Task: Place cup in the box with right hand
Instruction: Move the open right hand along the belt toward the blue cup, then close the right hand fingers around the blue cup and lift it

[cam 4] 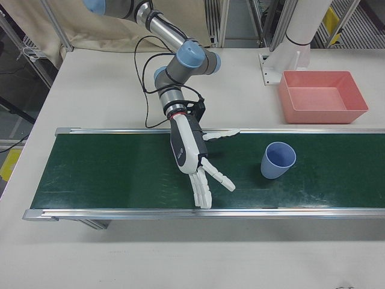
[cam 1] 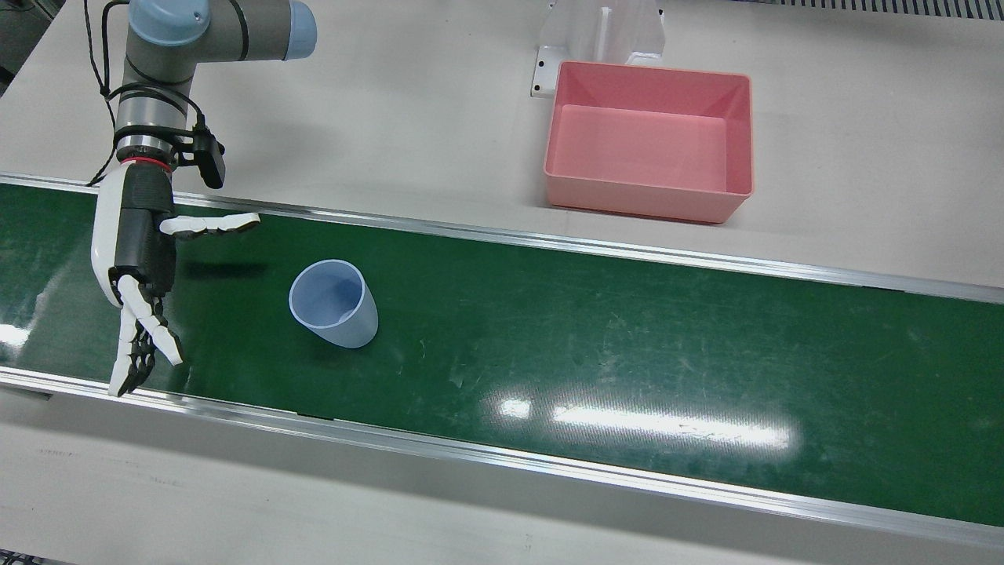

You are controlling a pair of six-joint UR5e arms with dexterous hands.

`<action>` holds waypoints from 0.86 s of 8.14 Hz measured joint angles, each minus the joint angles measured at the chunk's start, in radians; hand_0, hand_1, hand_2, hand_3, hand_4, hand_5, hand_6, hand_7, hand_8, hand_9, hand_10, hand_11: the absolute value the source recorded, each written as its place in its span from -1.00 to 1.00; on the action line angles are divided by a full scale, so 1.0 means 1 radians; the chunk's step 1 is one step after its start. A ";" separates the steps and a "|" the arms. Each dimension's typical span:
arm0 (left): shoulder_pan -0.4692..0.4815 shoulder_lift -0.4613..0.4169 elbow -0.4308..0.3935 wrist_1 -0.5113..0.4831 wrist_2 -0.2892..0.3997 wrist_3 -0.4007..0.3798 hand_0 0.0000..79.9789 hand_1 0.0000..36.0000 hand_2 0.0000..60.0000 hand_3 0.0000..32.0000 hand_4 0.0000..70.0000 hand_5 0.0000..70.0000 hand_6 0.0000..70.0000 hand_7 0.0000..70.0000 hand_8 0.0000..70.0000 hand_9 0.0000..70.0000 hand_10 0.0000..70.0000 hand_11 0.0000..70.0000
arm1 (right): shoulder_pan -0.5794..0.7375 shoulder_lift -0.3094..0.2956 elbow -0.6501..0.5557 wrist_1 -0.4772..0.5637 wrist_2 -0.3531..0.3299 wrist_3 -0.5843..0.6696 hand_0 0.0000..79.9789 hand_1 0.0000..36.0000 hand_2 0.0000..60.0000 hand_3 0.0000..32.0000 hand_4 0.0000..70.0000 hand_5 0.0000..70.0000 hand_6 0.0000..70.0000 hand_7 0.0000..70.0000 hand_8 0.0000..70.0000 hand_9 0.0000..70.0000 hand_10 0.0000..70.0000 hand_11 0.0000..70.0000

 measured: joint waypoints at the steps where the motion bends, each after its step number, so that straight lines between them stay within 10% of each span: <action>1: 0.000 0.000 0.000 0.000 0.000 0.000 -1.00 -1.00 -1.00 -1.00 -1.00 -1.00 -1.00 -1.00 -1.00 -1.00 -1.00 -1.00 | -0.001 0.004 -0.002 0.000 0.000 -0.004 0.31 -0.07 -1.00 -0.81 -1.00 -0.86 -1.00 -1.00 -1.00 -1.00 -1.00 -1.00; 7: 0.000 0.000 0.000 0.000 0.000 0.000 -1.00 -1.00 -1.00 -1.00 -1.00 -1.00 -1.00 -1.00 -1.00 -1.00 -1.00 -1.00 | -0.008 0.023 -0.006 0.000 0.000 -0.024 0.30 -0.07 -1.00 -0.80 -1.00 -0.86 -1.00 -1.00 -1.00 -1.00 -1.00 -1.00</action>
